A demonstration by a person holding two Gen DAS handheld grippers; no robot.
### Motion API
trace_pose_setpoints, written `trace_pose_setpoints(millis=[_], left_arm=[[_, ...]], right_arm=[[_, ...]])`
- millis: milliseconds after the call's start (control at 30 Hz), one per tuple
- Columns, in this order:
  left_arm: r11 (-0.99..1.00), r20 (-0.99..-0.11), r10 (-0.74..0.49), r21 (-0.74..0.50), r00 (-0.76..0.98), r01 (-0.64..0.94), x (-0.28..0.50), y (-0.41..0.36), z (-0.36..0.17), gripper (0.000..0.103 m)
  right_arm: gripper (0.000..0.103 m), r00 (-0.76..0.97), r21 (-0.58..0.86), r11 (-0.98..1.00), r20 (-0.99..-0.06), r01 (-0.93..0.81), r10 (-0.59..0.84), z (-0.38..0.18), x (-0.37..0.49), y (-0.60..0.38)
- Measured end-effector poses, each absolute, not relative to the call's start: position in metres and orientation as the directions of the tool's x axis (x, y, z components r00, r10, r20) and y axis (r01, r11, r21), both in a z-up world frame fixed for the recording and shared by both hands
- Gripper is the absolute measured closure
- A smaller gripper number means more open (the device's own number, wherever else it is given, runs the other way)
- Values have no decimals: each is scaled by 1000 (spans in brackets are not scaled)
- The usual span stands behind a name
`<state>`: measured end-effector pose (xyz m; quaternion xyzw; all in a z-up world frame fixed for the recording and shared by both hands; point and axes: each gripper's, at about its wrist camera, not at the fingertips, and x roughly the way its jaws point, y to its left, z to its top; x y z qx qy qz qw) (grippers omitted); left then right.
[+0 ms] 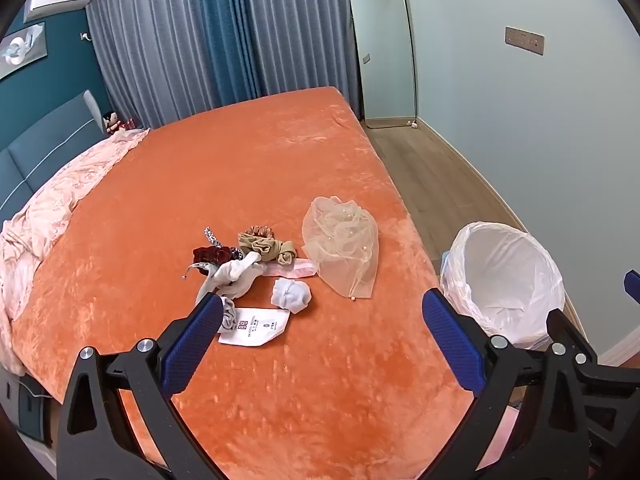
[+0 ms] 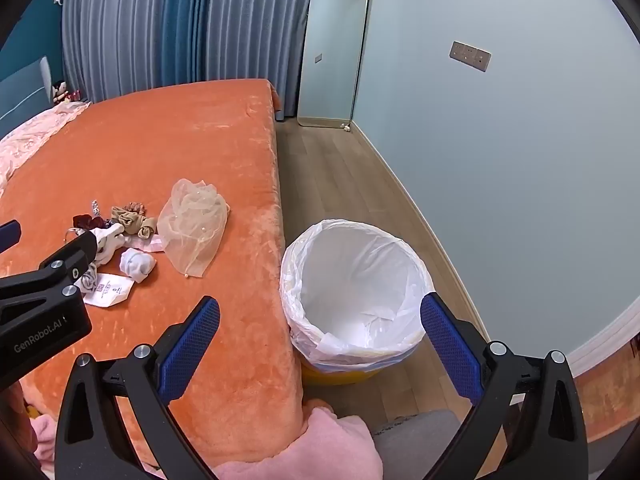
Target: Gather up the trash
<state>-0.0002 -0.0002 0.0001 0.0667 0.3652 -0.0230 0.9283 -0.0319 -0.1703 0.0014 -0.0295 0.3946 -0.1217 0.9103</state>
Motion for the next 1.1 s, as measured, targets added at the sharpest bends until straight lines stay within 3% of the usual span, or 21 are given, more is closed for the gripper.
trace_pose_setpoints(millis=[1100], left_arm=[[990,-665,2,107,746,92,-6,-4,8,10]], right_arm=[[7,666,-149,968,-704,204,-248,17,-32,-174]])
